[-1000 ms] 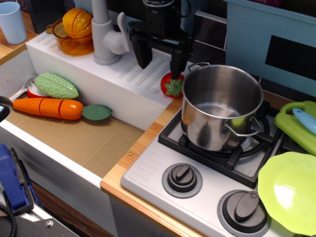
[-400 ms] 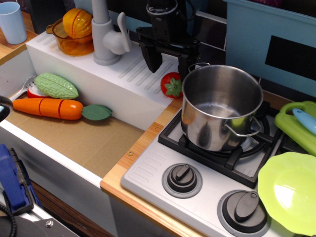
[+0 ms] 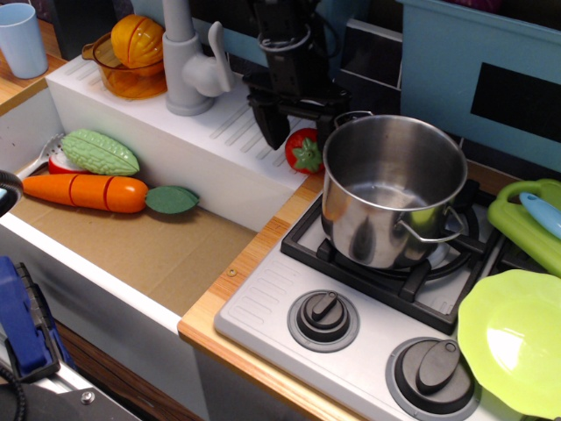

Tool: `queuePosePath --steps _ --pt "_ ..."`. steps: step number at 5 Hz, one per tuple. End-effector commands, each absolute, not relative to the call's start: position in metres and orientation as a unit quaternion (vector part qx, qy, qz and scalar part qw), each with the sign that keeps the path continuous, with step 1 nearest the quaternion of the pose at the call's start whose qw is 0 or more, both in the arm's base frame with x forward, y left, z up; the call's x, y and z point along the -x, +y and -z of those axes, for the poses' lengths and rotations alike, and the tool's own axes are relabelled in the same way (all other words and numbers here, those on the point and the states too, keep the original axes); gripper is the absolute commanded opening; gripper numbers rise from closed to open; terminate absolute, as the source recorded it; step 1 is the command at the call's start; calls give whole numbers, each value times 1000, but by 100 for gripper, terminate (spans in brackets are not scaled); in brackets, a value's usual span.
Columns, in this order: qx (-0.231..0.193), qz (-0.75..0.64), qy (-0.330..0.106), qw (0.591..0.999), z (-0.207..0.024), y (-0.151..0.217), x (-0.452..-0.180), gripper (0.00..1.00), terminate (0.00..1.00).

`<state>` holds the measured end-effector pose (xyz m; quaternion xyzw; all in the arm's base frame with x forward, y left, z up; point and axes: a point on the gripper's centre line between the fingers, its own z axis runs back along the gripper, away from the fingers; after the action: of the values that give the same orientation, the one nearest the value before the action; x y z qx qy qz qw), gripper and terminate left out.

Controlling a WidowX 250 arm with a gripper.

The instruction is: Put strawberry in pot

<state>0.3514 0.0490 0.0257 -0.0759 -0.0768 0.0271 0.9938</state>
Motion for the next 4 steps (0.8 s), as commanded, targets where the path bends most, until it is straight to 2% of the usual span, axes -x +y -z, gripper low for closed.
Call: queuePosePath --steps 1,2,3,4 --pt "61 -40 -123 990 -31 48 -363 100 0" --pt "52 -47 -127 989 -31 46 -362 0 0" --pt "38 -48 -118 991 -43 52 -360 0 0" --pt "-27 -59 -95 993 -68 68 -357 0 0"
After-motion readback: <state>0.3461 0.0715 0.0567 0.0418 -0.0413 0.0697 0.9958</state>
